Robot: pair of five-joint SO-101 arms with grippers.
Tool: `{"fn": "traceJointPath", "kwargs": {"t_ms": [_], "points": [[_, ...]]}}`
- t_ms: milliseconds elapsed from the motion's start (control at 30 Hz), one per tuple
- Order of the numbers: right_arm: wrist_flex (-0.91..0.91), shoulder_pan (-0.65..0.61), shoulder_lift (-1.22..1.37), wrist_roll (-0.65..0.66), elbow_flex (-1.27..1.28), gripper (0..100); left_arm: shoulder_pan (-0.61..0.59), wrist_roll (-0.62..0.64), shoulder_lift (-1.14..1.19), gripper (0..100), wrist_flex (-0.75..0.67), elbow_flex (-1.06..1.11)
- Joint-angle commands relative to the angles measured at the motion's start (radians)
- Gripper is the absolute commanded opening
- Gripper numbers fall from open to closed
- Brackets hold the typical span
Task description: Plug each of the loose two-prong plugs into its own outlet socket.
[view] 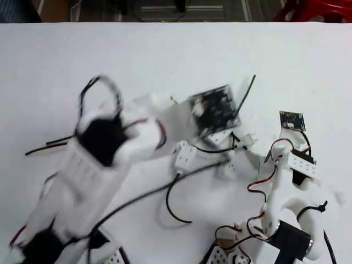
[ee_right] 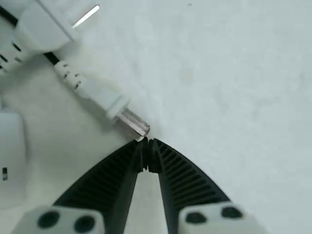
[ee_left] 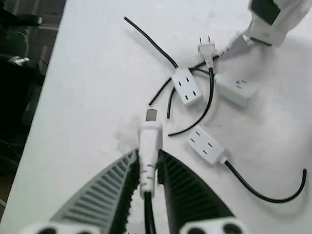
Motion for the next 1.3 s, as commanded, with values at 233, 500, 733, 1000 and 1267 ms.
{"fn": "traceJointPath", "kwargs": {"t_ms": [233,500,733,1000,1267], "points": [[-0.012,-0.015,-0.028,-0.009,0.006,2.4,0.021,0.255,-0.573,2,-0.554,0.684],[-0.001,-0.018,-0.045,-0.009,-0.020,2.4,0.117,0.356,-0.682,2,-0.712,0.830],[0.349,-0.016,-0.234,-0.002,-0.318,2.4,0.111,0.508,-0.740,2,-0.994,1.000],[0.496,-0.182,-0.490,0.000,-0.577,2.3,0.102,0.574,-0.829,2,-1.192,1.154],[0.499,-0.389,-0.613,0.000,-0.753,2.0,0.101,0.574,-0.829,2,-1.171,1.181]]}}
